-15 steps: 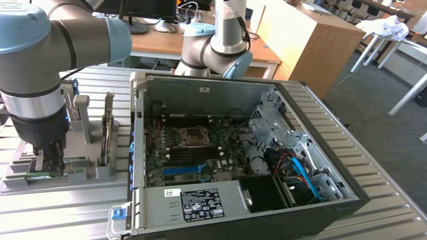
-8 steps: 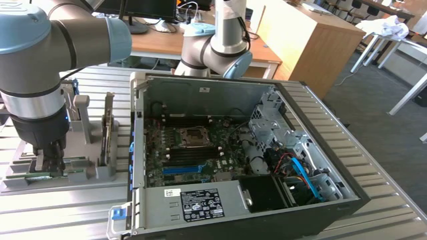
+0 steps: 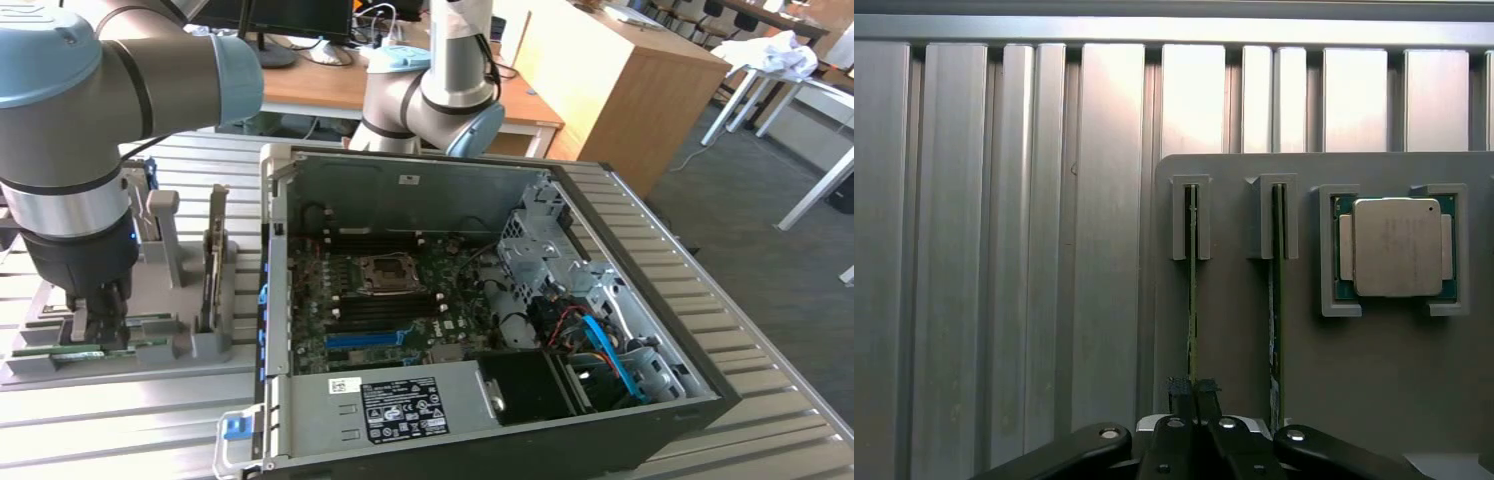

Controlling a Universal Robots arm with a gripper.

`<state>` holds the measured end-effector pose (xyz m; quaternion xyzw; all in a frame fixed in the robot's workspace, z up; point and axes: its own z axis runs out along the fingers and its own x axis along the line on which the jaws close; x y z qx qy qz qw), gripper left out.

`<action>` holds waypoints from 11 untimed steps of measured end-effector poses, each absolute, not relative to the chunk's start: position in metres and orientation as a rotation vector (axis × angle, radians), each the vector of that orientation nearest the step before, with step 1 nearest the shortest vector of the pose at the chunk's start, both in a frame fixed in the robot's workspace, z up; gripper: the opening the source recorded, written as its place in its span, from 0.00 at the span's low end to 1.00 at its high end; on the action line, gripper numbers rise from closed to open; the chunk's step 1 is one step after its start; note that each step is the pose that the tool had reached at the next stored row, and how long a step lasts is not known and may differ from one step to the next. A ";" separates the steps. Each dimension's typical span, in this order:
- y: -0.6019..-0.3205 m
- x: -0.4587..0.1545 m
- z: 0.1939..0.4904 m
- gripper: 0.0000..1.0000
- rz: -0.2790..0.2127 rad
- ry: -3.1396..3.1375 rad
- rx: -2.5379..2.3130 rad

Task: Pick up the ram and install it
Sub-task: 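Pick up the ram and move it above insertion slot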

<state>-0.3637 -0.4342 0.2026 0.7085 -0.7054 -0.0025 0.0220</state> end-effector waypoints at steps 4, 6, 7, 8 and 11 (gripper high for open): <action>-0.434 -0.364 0.203 0.11 -0.008 -2.185 2.195; -0.434 -0.364 0.203 0.11 -0.008 -2.185 2.195; -0.434 -0.364 0.203 0.11 -0.008 -2.186 2.195; -0.434 -0.364 0.203 0.11 -0.008 -2.185 2.195; -0.434 -0.364 0.203 0.11 -0.008 -2.186 2.195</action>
